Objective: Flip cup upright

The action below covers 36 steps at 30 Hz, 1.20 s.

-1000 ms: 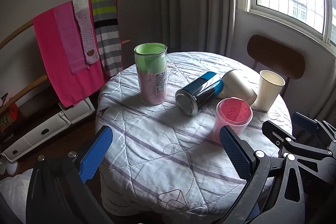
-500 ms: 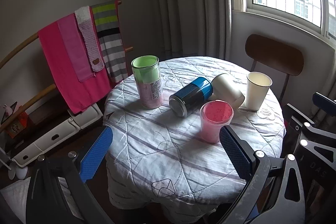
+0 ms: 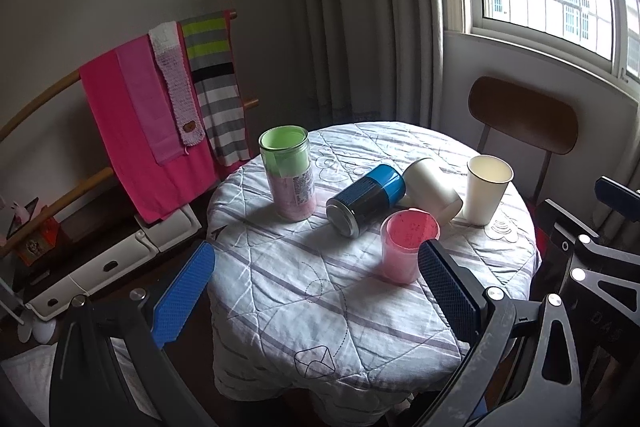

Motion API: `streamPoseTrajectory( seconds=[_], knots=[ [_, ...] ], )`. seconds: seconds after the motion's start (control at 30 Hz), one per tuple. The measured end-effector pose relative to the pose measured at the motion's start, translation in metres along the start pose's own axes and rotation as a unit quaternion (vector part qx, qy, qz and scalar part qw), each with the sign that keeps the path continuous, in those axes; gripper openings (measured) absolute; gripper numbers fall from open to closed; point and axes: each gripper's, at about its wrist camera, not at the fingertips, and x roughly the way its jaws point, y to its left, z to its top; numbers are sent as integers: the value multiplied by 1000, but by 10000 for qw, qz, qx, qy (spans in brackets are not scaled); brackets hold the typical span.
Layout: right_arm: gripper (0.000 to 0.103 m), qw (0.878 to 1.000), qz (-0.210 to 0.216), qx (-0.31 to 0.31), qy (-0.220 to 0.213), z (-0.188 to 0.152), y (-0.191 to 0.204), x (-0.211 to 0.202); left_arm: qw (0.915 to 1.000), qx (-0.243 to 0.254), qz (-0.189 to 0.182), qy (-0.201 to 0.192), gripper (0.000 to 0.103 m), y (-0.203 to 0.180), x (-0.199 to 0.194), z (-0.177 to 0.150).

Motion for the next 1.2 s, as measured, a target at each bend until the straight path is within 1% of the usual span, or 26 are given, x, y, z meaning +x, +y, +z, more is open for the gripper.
streamPoseTrajectory(
  seconds=[0.23,0.43,0.8,1.2],
  knots=[
    [81,10000,20,-41,-41,9,2,-3,10000,58,54,-49,103,-1,-2,8],
    [81,10000,29,-8,-21,14,1,0,9999,36,-112,-72,103,0,1,17],
    [81,10000,-75,34,55,18,-2,4,9995,167,-271,-52,103,-5,9,24],
    [81,9999,-93,43,56,21,-3,8,9994,166,-287,-71,103,-5,11,29]
  ],
)
